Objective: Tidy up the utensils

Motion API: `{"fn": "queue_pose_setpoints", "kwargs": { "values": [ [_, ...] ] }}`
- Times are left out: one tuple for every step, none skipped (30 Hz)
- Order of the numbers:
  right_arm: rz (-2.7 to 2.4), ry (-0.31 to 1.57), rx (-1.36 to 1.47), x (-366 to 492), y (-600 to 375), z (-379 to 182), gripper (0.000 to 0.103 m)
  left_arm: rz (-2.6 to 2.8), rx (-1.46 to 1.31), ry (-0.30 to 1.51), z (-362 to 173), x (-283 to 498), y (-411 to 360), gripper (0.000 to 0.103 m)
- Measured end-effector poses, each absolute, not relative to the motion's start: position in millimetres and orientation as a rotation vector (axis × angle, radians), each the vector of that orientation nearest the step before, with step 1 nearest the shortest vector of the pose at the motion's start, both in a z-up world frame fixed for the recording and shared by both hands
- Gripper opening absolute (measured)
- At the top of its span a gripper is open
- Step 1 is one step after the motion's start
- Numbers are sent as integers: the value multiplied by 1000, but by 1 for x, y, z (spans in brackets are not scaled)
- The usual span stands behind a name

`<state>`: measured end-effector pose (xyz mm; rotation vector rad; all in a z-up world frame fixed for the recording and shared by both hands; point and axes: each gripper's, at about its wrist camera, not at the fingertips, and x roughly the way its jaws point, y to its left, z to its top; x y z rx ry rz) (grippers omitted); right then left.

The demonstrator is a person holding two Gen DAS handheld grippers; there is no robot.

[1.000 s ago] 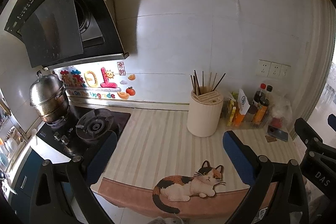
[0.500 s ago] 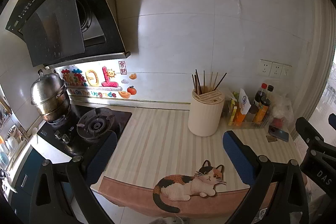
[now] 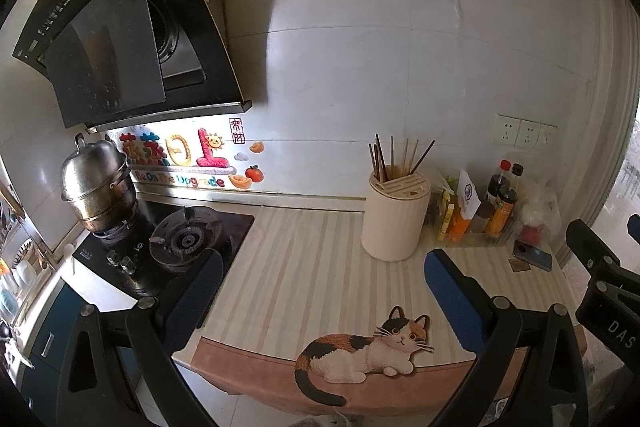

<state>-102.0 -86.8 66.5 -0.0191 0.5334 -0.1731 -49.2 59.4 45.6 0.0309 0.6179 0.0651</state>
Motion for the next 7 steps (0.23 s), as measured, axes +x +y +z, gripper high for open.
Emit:
{"fn": "queue_pose_setpoints", "kwargs": {
  "values": [
    [-172,532,-19,-102,-86,67,103,66,30,619,46,-49,60,103],
    [-171,532,-18,-102,-85,68,103,65,29,619,46,-49,60,103],
    [-170,532,-18,-102,-84,68,103,66,29,618,46,-49,61,103],
    [-169,532,-18,-102,-83,68,103,67,29,617,46,-49,61,103],
    [-168,531,-19,-102,-82,69,103,67,28,618,46,-49,62,103],
    [-169,531,-18,-102,-81,69,103,66,28,619,46,-49,62,103],
    [-169,531,-18,-102,-80,69,103,65,29,618,46,-49,62,103]
  ]
}}
